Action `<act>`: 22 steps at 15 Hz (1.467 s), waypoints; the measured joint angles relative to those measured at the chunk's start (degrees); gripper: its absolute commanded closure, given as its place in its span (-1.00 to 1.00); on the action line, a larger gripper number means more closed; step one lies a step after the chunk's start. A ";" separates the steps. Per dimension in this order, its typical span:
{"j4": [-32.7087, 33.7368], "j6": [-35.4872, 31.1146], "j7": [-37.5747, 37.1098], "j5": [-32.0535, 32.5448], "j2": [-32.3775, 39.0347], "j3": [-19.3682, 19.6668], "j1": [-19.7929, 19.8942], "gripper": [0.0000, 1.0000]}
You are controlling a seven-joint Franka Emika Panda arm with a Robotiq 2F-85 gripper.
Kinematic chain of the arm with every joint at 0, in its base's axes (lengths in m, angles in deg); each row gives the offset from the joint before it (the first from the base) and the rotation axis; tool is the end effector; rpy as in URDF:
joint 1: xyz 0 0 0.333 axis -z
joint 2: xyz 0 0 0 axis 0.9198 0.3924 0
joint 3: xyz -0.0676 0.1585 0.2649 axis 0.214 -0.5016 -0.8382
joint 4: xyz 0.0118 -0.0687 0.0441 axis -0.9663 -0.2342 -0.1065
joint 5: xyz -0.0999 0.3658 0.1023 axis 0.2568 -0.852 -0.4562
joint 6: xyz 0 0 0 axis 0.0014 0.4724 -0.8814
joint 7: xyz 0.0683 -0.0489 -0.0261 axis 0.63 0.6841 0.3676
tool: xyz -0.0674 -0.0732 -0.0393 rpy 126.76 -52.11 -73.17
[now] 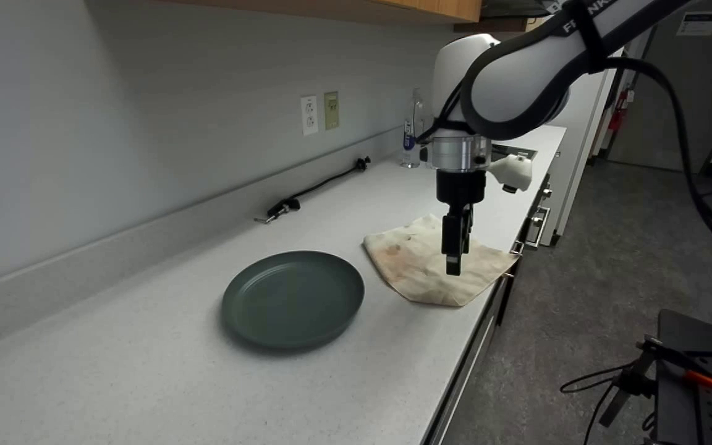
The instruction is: Fold the towel twice
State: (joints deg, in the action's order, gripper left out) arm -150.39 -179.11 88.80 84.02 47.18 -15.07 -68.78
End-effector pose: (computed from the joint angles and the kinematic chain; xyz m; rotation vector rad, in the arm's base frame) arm 0.5562 0.0582 0.2905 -3.0165 -0.3867 0.2368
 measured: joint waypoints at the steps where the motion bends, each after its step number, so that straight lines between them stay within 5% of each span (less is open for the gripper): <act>1: 0.45 -0.11 -0.06 0.00 1.29 0.13 0.08 -1.00; 9: 6.64 -0.92 -1.43 -0.09 10.16 0.02 0.22 -1.00; 22: 9.02 -0.92 -7.02 -0.12 13.28 -1.45 -0.07 -1.00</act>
State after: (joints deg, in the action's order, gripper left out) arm -141.37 -180.03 81.78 83.90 60.46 -16.53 -68.86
